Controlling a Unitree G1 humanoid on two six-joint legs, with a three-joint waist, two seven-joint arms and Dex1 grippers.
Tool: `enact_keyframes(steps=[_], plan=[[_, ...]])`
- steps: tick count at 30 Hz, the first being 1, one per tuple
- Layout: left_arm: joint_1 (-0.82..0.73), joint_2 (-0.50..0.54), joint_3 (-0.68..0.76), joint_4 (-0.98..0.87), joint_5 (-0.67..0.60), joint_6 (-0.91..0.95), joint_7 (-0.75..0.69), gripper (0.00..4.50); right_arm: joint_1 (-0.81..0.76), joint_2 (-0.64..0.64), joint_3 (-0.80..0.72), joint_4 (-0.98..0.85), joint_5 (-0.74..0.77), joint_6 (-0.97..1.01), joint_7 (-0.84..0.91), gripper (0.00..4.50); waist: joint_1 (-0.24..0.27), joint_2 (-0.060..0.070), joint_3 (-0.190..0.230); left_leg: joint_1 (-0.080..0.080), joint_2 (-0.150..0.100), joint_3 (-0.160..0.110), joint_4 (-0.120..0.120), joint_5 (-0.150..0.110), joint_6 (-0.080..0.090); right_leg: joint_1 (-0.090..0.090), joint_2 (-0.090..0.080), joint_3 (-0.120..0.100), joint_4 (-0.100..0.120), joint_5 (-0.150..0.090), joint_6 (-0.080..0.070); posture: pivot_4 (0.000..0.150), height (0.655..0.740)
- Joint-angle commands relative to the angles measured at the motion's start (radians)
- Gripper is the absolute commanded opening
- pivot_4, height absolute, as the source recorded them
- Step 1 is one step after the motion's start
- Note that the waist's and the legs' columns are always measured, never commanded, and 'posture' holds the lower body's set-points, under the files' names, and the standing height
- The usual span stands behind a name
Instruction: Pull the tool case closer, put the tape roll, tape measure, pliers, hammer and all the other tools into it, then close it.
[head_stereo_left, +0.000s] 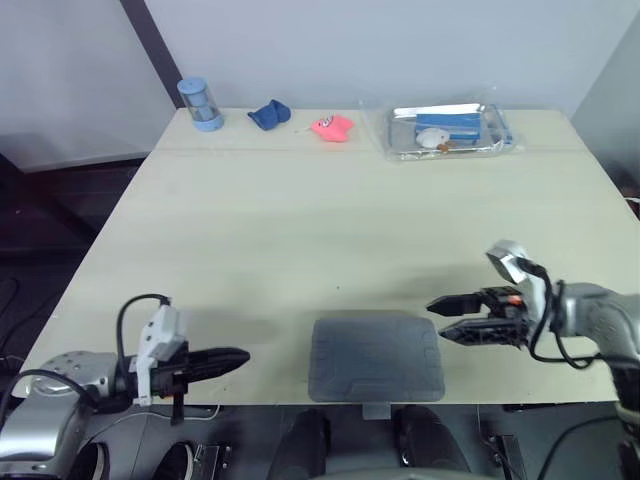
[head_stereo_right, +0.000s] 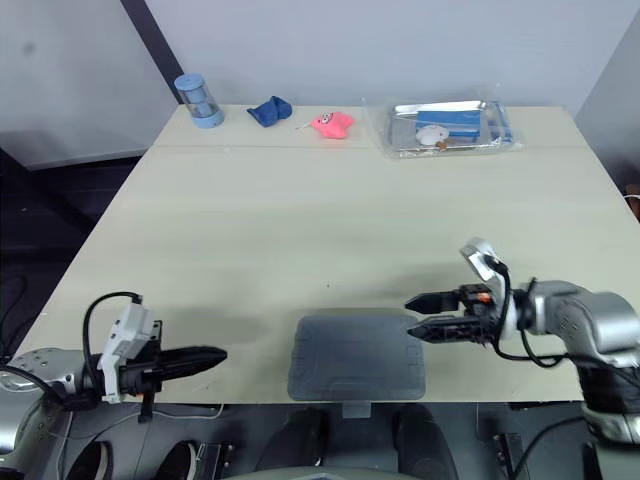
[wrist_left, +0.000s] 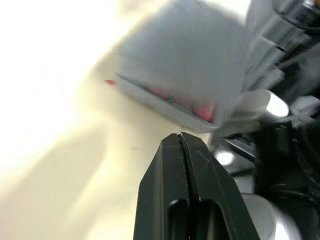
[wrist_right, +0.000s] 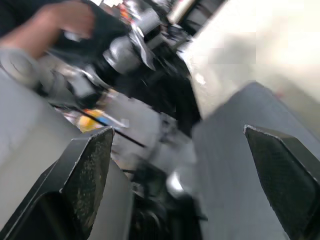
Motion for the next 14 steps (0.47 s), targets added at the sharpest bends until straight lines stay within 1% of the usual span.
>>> enact_keyframes(steps=[1, 3, 4, 5, 7, 8, 10, 14], plan=[[-0.021, -0.016, 0.049, 0.002, -0.027, -0.003, 0.028, 1.72, 0.137, -0.015, -0.109, -0.103, -0.084, -0.236, -0.100, 4.50, 0.001, 0.000, 0.000, 0.000, 0.000, 0.000, 0.000, 0.000, 0.000, 0.000, 0.000, 0.000, 0.000, 0.000, 0.000, 0.150, 0.7400], [-0.029, -0.029, 0.061, -0.008, -0.018, -0.008, 0.058, 2.66, 0.232, -0.019, -0.175, -0.100, -0.148, -0.379, -0.143, 4.50, 0.002, 0.000, 0.000, 0.000, 0.000, 0.001, 0.000, 0.000, 0.000, 0.000, 0.000, 0.001, 0.000, 0.000, 0.000, 0.150, 0.7400], [-0.030, -0.031, 0.065, -0.013, -0.022, 0.006, 0.069, 3.23, 0.263, -0.017, -0.201, -0.092, -0.168, -0.433, -0.162, 4.50, 0.002, 0.000, 0.000, 0.000, 0.000, 0.001, 0.000, 0.000, 0.000, 0.000, 0.000, 0.001, 0.000, 0.000, 0.000, 0.150, 0.7400], [-0.033, -0.037, 0.072, -0.016, -0.013, 0.000, 0.091, 3.49, 0.298, -0.011, -0.231, -0.076, -0.186, -0.508, -0.167, 4.50, 0.002, 0.000, 0.000, 0.000, 0.000, 0.001, 0.000, 0.000, 0.000, 0.000, 0.000, 0.001, 0.000, 0.000, 0.000, 0.150, 0.7400], [-0.036, -0.039, 0.075, -0.017, 0.007, -0.005, 0.124, 4.42, 0.354, 0.001, -0.271, -0.036, -0.217, -0.649, -0.166, 4.50, 0.000, -0.001, 0.000, 0.000, 0.000, 0.001, 0.000, 0.000, 0.000, 0.000, 0.000, 0.001, 0.000, 0.000, 0.000, 0.150, 0.7400], [-0.039, -0.036, 0.072, -0.014, 0.025, 0.000, 0.148, 4.42, 0.382, 0.003, -0.282, -0.017, -0.232, -0.721, -0.153, 4.50, -0.001, -0.001, 0.000, 0.001, 0.000, 0.002, 0.000, 0.000, 0.000, 0.001, 0.000, 0.001, 0.000, 0.000, 0.000, 0.150, 0.7400], [-0.050, -0.035, 0.062, -0.001, 0.065, -0.009, 0.189, 4.42, 0.424, 0.000, -0.295, 0.014, -0.240, -0.799, -0.141, 4.50, -0.001, -0.001, 0.000, 0.003, 0.001, 0.002, 0.000, 0.000, 0.000, 0.002, 0.000, 0.001, 0.000, 0.000, 0.000, 0.150, 0.7400], [-0.059, -0.039, 0.059, 0.012, 0.072, -0.059, 0.164, 4.42, 0.456, -0.009, -0.304, 0.074, -0.241, -0.880, -0.150, 4.50, -0.001, -0.001, 0.000, 0.003, 0.001, 0.003, 0.000, 0.000, 0.000, 0.002, 0.000, 0.002, 0.000, 0.000, 0.000, 0.150, 0.7400]])
